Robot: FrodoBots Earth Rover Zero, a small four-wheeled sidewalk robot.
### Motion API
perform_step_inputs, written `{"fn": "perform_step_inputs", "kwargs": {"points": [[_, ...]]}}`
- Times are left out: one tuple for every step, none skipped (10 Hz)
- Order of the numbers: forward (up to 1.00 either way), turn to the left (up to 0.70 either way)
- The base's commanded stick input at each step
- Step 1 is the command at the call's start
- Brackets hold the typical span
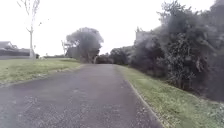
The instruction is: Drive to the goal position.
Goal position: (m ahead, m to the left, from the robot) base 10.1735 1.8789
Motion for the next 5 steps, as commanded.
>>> {"fn": "perform_step_inputs", "kwargs": {"points": [[0.40,0.02],[0.70,0.03],[0.70,0.01],[0.70,0.00],[0.70,0.00]]}}
